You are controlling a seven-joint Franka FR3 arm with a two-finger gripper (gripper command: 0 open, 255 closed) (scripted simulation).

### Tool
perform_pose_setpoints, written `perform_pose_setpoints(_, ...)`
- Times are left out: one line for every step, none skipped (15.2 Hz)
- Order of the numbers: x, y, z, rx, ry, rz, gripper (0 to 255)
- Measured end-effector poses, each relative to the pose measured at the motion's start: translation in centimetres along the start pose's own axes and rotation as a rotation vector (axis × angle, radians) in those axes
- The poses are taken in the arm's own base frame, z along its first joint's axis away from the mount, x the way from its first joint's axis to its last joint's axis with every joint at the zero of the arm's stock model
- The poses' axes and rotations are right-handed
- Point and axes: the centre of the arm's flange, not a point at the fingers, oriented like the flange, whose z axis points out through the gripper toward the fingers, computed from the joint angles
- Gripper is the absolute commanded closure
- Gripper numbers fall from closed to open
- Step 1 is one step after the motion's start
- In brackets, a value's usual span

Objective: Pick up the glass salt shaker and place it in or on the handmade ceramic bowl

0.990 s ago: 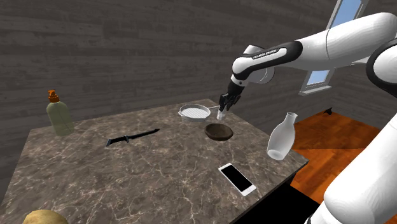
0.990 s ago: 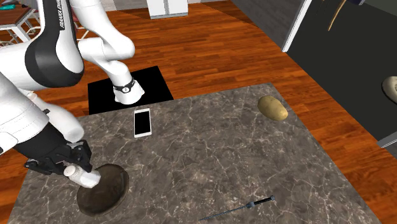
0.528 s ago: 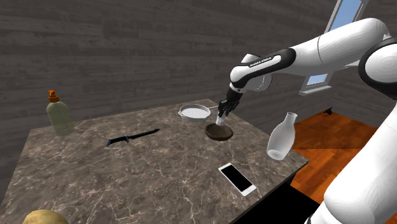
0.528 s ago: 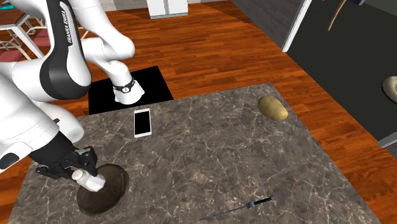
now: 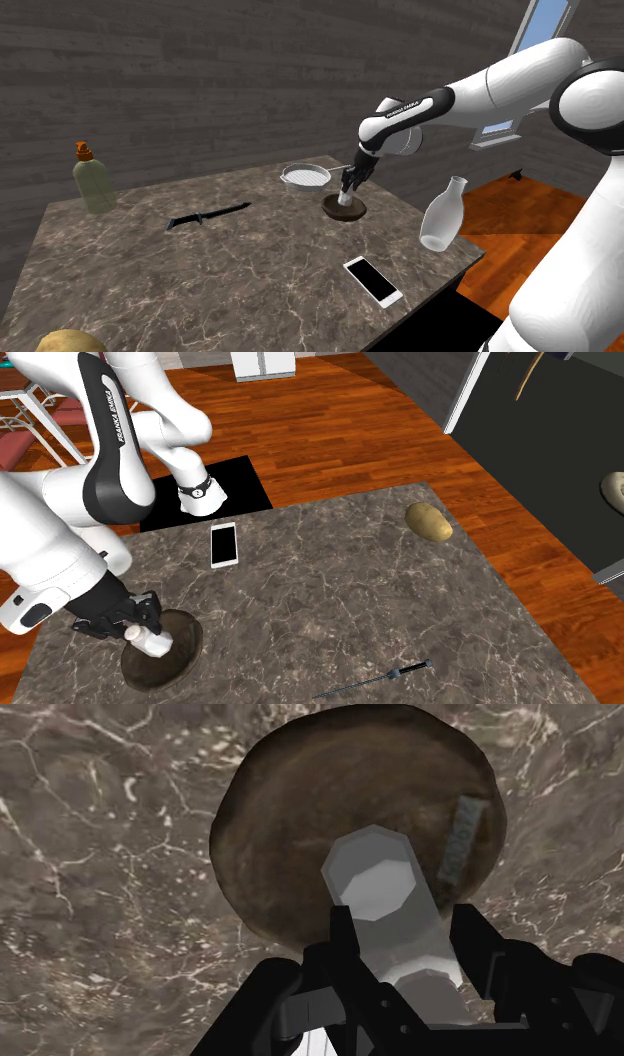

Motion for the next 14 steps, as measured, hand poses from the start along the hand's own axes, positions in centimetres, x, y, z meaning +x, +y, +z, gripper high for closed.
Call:
perform_pose_setpoints(0.0,0.0,0.1,0.000,0.000,0.000,255)
perform_pose_setpoints(0.0,0.0,0.1,0.000,0.000,0.000,255)
perform_pose_setpoints(0.0,0.0,0.1,0.000,0.000,0.000,255)
perform_pose_setpoints(0.0,0.0,0.1,0.000,0.000,0.000,255)
perform_pose_setpoints(0.0,0.0,0.1,0.000,0.000,0.000,255)
perform_pose_setpoints(0.0,0.0,0.1,0.000,0.000,0.000,0)
perform_pose_setpoints(0.0,0.0,0.1,0.000,0.000,0.000,0)
perform_pose_setpoints(0.0,0.0,0.1,0.000,0.001,0.000,0)
perform_pose_setpoints(0.0,0.0,0.1,0.000,0.001,0.000,0)
perform_pose_setpoints(0.0,0.0,0.1,0.000,0.001,0.000,0)
perform_pose_setpoints(0.0,0.0,0.1,0.000,0.001,0.000,0)
perform_pose_setpoints(0.0,0.0,0.1,0.000,0.001,0.000,0)
perform_pose_setpoints(-0.1,0.1,-0.5,0.000,0.001,0.000,0)
perform_pose_setpoints(0.1,0.0,-1.3,0.000,0.001,0.000,0)
